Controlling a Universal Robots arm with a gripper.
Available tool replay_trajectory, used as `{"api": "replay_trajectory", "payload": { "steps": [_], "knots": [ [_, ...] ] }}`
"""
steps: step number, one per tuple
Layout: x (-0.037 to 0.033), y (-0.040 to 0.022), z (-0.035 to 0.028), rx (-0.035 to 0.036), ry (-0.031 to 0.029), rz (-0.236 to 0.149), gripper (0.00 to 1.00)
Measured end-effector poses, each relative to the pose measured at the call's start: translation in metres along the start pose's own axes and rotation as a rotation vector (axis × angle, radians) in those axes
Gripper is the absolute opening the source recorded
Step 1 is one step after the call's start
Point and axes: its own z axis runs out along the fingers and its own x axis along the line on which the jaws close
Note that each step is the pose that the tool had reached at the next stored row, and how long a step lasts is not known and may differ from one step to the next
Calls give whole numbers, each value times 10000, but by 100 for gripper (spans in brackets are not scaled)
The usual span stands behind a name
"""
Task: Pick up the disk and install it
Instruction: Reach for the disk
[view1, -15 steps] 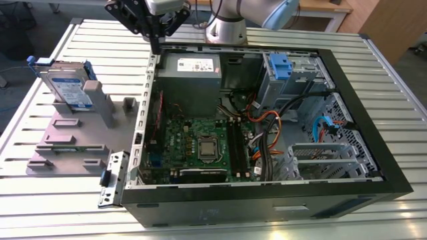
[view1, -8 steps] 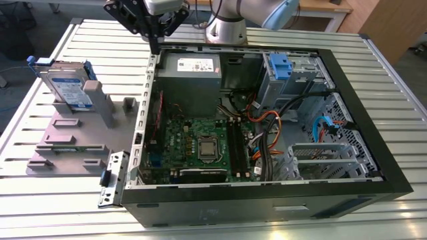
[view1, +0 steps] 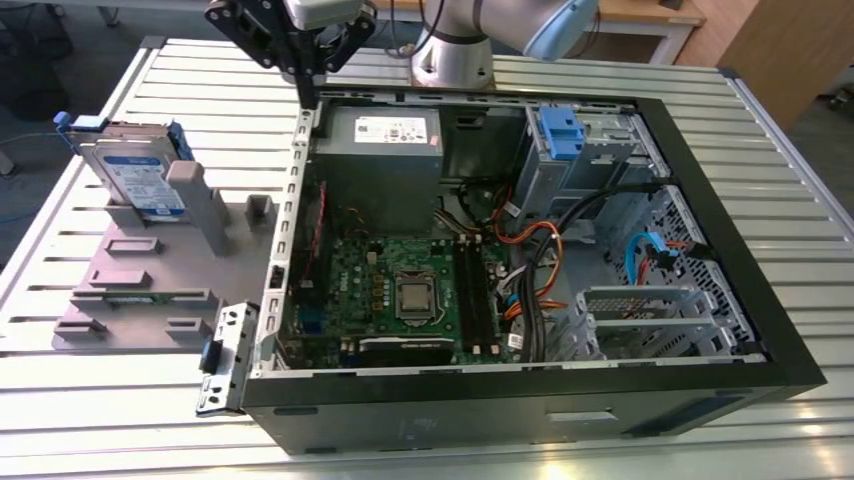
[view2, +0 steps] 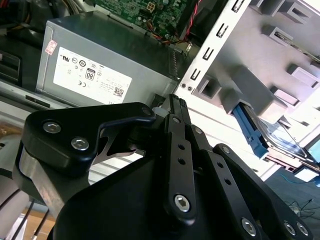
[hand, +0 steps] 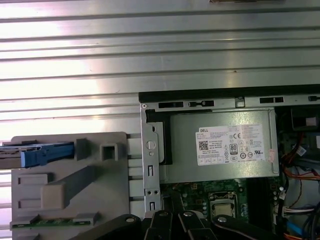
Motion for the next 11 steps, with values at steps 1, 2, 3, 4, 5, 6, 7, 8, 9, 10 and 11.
{"api": "replay_trajectory", "payload": {
  "steps": [1,2,3,4,5,6,7,8,9,10,11],
  "knots": [
    [3,0,0,0,0,0,11],
    [5,0,0,0,0,0,11],
    [7,-1,0,0,0,0,11],
    [9,-1,0,0,0,0,11],
    [12,-1,0,0,0,0,11],
    [14,-1,0,0,0,0,11],
    [16,-1,0,0,0,0,11],
    [18,-1,0,0,0,0,11],
    [20,-1,0,0,0,0,11],
    [22,-1,-1,0,0,0,11],
    [24,-2,0,0,0,0,11]
  ]
}}
